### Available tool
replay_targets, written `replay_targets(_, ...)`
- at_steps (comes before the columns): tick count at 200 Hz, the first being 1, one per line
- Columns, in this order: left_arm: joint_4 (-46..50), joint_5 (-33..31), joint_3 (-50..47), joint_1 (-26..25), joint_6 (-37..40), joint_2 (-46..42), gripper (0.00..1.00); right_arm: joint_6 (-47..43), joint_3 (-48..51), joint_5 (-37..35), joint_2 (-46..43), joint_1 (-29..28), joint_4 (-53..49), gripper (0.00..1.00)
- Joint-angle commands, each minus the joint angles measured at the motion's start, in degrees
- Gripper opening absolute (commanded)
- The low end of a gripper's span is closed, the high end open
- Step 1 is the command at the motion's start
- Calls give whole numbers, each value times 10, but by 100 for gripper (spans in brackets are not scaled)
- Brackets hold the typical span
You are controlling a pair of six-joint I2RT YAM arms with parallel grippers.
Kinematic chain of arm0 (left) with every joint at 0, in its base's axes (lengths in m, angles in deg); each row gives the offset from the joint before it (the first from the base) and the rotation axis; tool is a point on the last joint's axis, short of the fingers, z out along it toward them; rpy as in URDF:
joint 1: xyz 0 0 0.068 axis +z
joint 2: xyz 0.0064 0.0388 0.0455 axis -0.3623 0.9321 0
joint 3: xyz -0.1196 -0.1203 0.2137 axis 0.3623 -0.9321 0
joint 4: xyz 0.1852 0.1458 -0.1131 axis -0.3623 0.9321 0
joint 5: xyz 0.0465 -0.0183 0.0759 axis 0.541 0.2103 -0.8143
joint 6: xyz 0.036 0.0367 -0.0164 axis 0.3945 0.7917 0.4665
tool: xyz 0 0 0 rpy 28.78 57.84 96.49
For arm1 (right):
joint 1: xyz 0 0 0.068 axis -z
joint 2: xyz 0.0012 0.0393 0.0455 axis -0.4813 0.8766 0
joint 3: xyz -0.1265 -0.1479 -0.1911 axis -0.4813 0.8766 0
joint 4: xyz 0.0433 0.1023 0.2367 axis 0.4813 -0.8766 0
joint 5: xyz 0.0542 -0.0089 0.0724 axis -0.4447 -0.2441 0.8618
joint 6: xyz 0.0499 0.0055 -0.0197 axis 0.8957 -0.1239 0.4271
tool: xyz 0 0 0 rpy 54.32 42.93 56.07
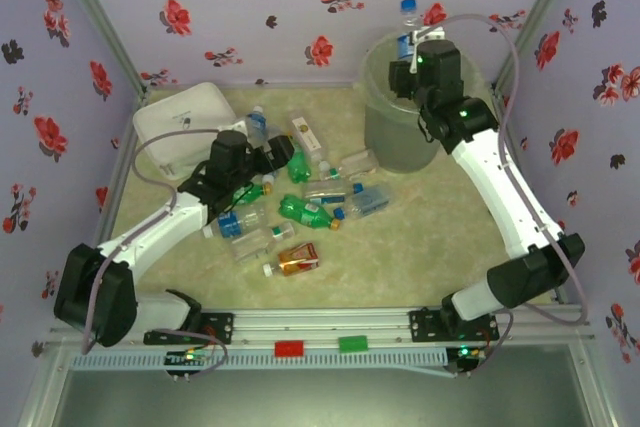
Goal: Put the plastic bottles in the bin
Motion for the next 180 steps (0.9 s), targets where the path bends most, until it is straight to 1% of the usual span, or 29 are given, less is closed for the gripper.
replay_targets(1, 46, 12, -1, -7, 39, 5, 100, -3, -32, -44, 38, 24, -47, 37)
replay_targets(32, 29, 11, -26, -7, 20, -7, 100, 8, -79, -32, 95, 44, -80, 37)
replay_targets(75, 32, 11, -9, -7, 36, 0, 100, 16, -162, -24, 182, 58, -166, 39)
replay_targets(107, 35, 11, -5, -7, 43, 0, 100, 32, -153, -10, 201, 64, -175, 42)
replay_targets(110, 36, 10, -5, -7, 42, 0, 100, 34, -151, 6, 201, 64, -175, 42)
replay_targets(124, 38, 11, -4, -7, 43, -1, 100, 40, -142, 13, 202, 64, -175, 45)
replay_targets(145, 42, 11, -7, -7, 40, -1, 100, 46, -134, 14, 197, 64, -168, 53)
replay_targets(155, 43, 11, -8, -7, 39, -2, 100, 46, -135, 11, 193, 64, -163, 61)
replay_targets(180, 46, 10, -9, -7, 37, -5, 100, 46, -144, -1, 177, 64, -153, 83)
